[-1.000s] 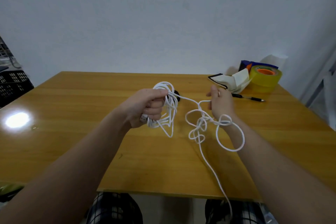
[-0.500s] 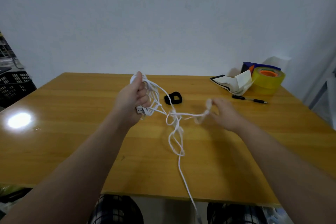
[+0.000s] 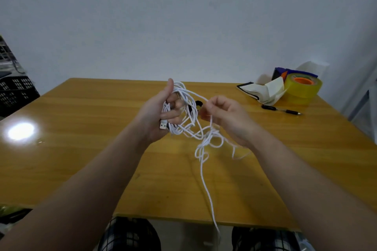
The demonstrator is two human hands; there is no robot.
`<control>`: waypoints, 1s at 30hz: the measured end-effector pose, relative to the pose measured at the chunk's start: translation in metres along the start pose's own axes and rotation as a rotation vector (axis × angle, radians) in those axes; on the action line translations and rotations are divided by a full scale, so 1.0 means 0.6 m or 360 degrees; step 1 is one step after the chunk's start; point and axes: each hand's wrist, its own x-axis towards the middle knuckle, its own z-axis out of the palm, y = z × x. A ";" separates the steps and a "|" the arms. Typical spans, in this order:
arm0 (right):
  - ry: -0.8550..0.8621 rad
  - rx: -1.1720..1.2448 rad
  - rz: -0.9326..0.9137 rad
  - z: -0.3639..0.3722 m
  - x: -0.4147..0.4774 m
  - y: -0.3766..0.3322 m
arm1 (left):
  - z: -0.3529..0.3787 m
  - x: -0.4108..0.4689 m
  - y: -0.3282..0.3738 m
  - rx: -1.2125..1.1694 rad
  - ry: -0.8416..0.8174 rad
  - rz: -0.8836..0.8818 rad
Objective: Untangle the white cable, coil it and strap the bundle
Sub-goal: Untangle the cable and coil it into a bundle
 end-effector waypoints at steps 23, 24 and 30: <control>0.0116 -0.1462 -0.0230 -0.024 -0.037 0.093 | 0.021 0.022 0.055 -0.0181 0.0356 0.0513; 0.0060 -0.1615 -0.0231 -0.021 -0.039 0.096 | 0.018 0.024 0.054 -0.0167 0.0404 0.0517; -0.0432 -0.2536 -0.0103 0.019 -0.020 0.083 | 0.042 0.040 0.030 -0.0210 0.0473 0.0433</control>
